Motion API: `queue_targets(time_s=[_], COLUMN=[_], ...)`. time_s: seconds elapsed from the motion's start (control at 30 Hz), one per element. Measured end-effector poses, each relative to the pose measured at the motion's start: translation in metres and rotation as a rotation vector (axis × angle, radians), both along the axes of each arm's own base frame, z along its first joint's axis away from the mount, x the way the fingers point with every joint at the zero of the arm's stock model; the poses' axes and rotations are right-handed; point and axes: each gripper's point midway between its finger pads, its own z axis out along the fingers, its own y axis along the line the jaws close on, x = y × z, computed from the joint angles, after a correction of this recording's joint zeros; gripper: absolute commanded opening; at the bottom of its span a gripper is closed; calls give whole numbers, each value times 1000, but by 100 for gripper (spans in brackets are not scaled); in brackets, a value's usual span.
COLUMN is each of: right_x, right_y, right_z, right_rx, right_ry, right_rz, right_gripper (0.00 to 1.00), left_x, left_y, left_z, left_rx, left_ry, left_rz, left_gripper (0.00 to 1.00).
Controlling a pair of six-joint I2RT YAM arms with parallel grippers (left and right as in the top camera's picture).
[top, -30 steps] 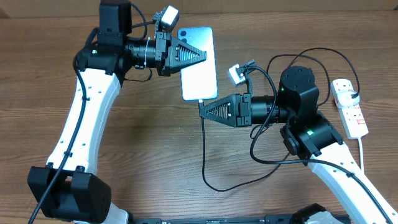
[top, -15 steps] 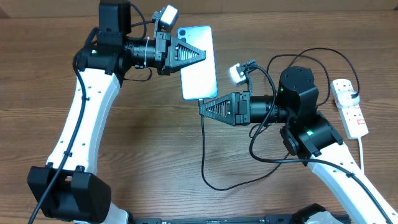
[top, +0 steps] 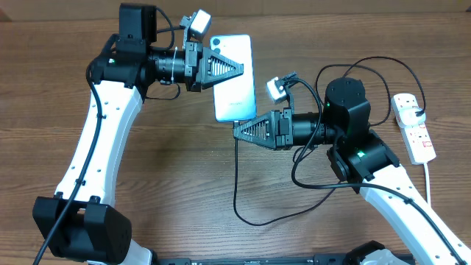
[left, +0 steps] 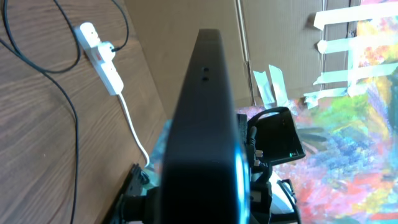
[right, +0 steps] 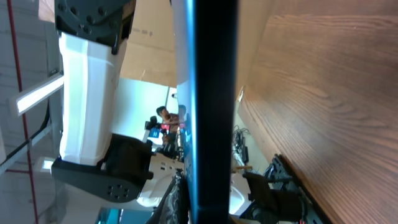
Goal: Plug charger to phone and switch on socket
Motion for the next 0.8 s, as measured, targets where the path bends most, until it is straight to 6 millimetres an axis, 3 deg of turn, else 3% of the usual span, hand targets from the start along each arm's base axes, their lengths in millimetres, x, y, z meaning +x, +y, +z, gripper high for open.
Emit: queue_targets(time_s=[0.1,0.13,0.2,0.23,0.37,0.7,0.73,0.8], right_x=[-4,-5,-4,-2,13,-8,-10,-13], right_y=[1,1,2,2,-1,-3,-4,-4], right_z=[-1,-1,-1,1,5,-22,-24,-27], right_rx=[2,2,6,10,16,-50,-54,-57], right_ry=[5,6,4,-8,-52,39,39,31], right_rz=[21,23,21,12,-53,45,55,75], right_gripper=[4,13,56,67,83,82,76,54], left_x=[-3,-4,-4,-4,-14,-6,-5,-3], left_y=[1,1,1,1,-11,-6,-5,-3], left_z=[-3,-4,-5,-5,-5,-11,-12,-12], left_rx=[8,8,11,12,7,43,45,47], left_ry=[17,19,12,2,5,-17,-18,-18], left_rz=[-2,-3,-2,-2,-45,-4,1,8], left_gripper=[4,4,4,4,4,4,4,4])
